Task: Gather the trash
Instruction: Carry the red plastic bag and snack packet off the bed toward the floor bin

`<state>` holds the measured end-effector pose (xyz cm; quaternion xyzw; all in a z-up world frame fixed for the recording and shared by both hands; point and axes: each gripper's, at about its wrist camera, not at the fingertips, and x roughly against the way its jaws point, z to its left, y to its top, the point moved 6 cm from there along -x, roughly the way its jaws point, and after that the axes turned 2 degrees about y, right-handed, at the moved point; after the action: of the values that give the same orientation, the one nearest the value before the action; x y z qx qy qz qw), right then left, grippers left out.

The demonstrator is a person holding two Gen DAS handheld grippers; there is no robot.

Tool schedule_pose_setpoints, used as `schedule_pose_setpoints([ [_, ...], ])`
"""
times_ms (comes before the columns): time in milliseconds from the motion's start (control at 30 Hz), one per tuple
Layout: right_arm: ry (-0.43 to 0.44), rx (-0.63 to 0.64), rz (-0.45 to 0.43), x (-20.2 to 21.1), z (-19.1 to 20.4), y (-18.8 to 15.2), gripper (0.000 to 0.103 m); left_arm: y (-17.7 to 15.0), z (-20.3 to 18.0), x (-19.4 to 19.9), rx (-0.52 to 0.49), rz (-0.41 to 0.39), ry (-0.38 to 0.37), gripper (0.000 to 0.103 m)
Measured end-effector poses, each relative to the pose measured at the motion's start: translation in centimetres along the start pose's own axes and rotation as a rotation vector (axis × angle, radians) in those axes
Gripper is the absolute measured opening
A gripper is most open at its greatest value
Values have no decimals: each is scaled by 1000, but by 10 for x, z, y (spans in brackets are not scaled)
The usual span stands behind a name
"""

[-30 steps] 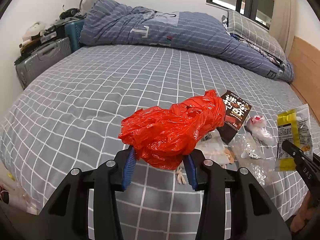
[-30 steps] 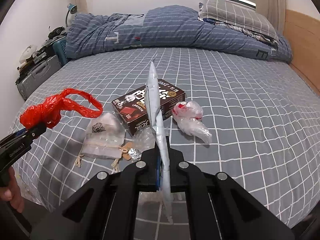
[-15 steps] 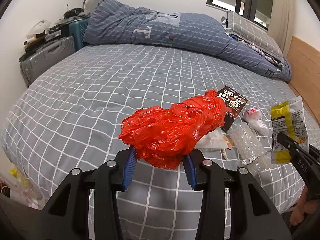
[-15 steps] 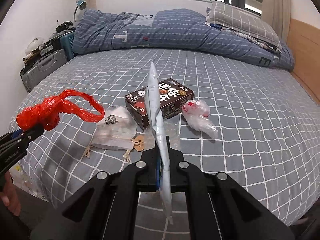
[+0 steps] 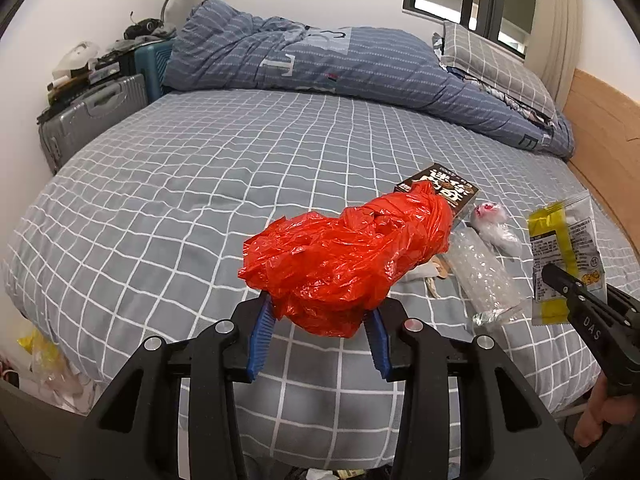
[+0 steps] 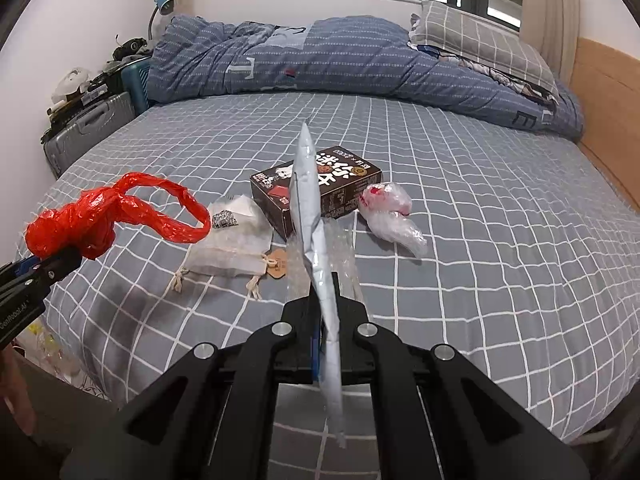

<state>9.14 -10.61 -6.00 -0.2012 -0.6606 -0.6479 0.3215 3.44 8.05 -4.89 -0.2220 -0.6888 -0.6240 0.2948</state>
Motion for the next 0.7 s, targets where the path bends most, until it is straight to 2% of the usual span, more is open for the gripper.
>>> schedule_pose_setpoints([
  [400, 0, 16, -9, 25, -2, -15, 3, -17, -5, 23, -1, -2, -24, 40],
  [700, 0, 15, -15, 50, -6, -32, 3, -43, -4, 39, 6, 13, -22, 39],
])
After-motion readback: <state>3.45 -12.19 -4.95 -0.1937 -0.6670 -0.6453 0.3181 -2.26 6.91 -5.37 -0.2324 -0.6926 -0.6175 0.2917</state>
